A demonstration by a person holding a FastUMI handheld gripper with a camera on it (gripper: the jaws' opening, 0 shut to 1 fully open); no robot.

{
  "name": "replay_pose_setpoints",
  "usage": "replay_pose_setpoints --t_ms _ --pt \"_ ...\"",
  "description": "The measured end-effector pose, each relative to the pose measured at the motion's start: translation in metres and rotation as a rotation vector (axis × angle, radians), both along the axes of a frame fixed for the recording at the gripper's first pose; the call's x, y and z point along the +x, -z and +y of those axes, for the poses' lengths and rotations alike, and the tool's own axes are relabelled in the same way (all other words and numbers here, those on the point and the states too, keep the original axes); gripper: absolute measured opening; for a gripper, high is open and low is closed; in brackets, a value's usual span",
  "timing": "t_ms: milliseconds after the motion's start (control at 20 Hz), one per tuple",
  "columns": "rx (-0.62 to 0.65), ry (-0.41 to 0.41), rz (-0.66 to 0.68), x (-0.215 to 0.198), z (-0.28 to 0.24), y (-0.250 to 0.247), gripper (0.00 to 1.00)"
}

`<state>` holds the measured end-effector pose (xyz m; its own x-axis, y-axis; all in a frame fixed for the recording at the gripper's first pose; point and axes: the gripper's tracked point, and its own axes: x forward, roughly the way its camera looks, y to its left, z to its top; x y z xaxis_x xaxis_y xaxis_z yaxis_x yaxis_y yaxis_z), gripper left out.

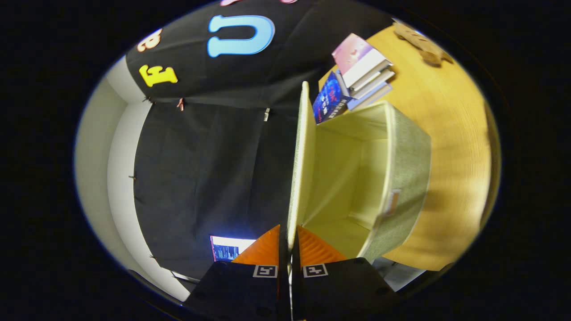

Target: Open the storage box then place both shoes into the box .Put the left shoe in first, then the right shoe, with the right side of both shoes facing outward in a uniform manner.

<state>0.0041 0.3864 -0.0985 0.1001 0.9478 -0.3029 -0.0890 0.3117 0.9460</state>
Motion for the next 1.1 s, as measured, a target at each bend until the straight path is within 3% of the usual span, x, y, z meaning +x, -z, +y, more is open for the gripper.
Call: replay_pose_setpoints --t_ms 450,750,950,1050,1100 --pt "-0.023 -0.069 -0.147 0.004 0.13 -0.064 0.07" --pt "-0.088 -0.116 -0.155 -0.001 0.238 -0.032 0.08" --pt "-0.155 -0.166 -0.168 -0.004 0.275 0.008 0.08" --pt "-0.237 -0.181 -0.207 -0.002 0.275 0.033 0.14" --pt "-0.258 -0.188 -0.22 -0.004 0.279 0.039 0.27"
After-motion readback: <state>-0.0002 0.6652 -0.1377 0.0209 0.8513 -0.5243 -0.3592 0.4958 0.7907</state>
